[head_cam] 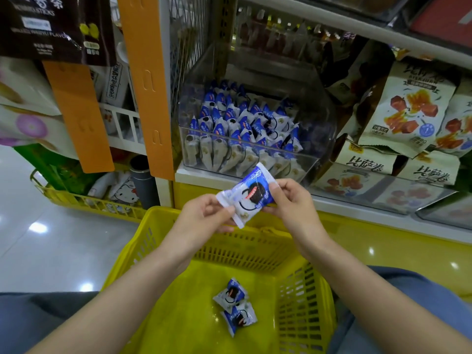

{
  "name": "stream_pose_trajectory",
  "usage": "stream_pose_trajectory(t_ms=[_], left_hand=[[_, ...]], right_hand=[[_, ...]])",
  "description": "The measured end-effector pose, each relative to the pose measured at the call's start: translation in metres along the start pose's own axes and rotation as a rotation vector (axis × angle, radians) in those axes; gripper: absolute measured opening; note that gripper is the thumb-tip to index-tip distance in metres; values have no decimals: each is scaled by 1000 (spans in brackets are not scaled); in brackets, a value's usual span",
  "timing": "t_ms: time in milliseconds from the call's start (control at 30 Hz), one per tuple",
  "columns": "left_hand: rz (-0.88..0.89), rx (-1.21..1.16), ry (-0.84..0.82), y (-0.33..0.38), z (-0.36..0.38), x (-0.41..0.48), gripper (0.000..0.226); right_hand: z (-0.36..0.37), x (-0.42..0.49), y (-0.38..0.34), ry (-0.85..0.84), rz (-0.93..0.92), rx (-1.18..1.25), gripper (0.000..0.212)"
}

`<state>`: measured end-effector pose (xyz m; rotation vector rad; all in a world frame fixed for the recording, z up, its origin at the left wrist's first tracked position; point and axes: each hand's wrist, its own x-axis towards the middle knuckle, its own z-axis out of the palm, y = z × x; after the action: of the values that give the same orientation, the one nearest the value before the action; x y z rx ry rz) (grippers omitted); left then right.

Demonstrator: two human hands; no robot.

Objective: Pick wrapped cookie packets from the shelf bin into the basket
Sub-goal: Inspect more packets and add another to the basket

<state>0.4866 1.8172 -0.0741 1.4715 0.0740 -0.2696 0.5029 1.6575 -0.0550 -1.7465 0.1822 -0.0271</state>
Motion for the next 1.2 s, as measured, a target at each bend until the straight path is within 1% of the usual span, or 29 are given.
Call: stream_pose_trajectory(t_ms=[33, 67, 100, 133, 200, 233, 267, 300, 333, 367, 400, 433, 500, 533, 567, 633, 700, 733, 800, 900, 967, 1033, 1067, 1133, 1167, 1200], left_hand=[[33, -5, 49, 1, -1, 0, 5], [57, 7, 96, 1, -3, 2, 8], [72, 33, 142, 1, -5, 4, 11], [82, 63, 186, 1, -8, 6, 12], [129, 118, 245, 3, -12, 8, 14], [175, 163, 258, 3, -13, 9, 15], [234, 236, 257, 4, -14, 9, 17], [295, 330, 242, 6, -15, 7, 17], [347, 421, 223, 7, -15, 6, 16], [386, 494, 206, 7, -14, 5, 14], [404, 534, 187, 7, -13, 3, 12], [411, 551, 170, 6, -12, 3, 10], [391, 527, 144, 4, -9, 2, 7], [354, 473, 137, 3, -8, 3, 5], [298, 397, 128, 3, -8, 3, 3], [189, 252, 108, 4, -7, 4, 16], [146, 238, 101, 5, -7, 4, 31], [163, 249, 100, 5, -7, 4, 32], [206, 276, 96, 6, -6, 2, 26], [221, 306, 79, 6, -3, -1, 27], [213, 301, 86, 4, -3, 0, 26], [163, 242, 91, 3, -3, 1, 26], [138, 208, 84, 3, -2, 2, 25], [106, 161, 51, 2, -2, 2, 21], [98, 144, 40, 2, -2, 2, 21], [96, 130, 37, 1, -2, 3, 20]], right_hand=[[0, -1, 0, -32, 76, 69, 13], [-1, -3, 0, -78, 135, 120, 9], [-3, -4, 0, -141, 178, 136, 5], [-4, -6, 0, -218, 210, 112, 9], [-4, -8, 1, -390, 247, -44, 29], [-3, -10, 3, -450, 237, -166, 40], [-2, -12, 6, -469, 190, -311, 51], [0, -13, 10, -448, 107, -464, 61], [3, -15, 12, -420, 12, -561, 66], [5, -16, 12, -404, -71, -573, 66], [7, -16, 11, -403, -118, -515, 59], [8, -16, 10, -406, -139, -439, 46], [10, -13, 8, -382, -156, -355, 21], [11, -12, 7, -363, -145, -330, 14], [12, -10, 7, -347, -115, -292, 11], [13, -8, 7, -346, -20, -174, 13], [14, -8, 7, -363, 5, -113, 14], [15, -9, 7, -362, -15, -119, 15], [16, -11, 9, -338, -83, -166, 16], [19, -14, 10, -304, -113, -204, 16], [19, -14, 10, -277, -179, -255, 15], [18, -16, 8, -246, -307, -360, 9], [18, -17, 8, -231, -400, -457, 5], [17, -19, 7, -191, -584, -676, 9], [16, -19, 6, -168, -630, -736, 11], [15, -19, 5, -144, -638, -747, 11]])
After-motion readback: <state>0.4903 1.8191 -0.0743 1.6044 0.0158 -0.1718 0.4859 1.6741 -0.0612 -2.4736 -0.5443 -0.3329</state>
